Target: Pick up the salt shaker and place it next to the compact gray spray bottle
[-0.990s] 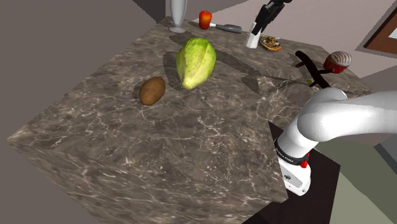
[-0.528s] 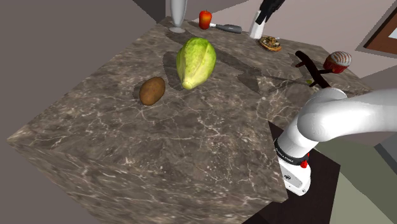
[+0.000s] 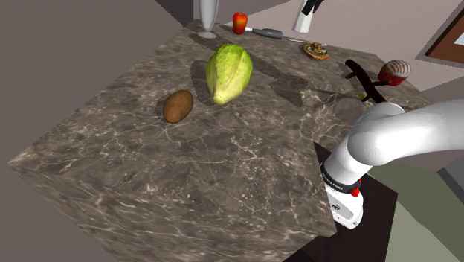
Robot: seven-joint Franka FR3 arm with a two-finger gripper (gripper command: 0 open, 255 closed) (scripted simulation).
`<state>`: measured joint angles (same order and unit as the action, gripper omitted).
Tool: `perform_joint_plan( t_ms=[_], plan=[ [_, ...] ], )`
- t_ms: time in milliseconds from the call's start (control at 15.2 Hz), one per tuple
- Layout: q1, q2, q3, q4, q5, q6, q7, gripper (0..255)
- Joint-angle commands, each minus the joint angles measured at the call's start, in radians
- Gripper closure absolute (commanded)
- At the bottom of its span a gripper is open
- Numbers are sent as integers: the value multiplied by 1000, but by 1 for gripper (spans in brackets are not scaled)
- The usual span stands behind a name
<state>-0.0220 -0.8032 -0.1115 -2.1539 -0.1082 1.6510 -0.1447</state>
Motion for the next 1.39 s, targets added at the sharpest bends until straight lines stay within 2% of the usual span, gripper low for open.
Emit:
perform_joint_plan(
  t_ms=[0, 396, 726, 1056, 1320],
  plan=[
    [-2, 42, -34, 26, -11, 18, -32, 255],
    [1, 212, -151, 150, -22, 76, -143, 255],
    [10, 373, -253, 288, 4, 105, -245, 255],
    [18, 561, -362, 464, 78, 110, -362, 255],
    [0, 741, -448, 641, 185, 85, -469, 255]
  ],
)
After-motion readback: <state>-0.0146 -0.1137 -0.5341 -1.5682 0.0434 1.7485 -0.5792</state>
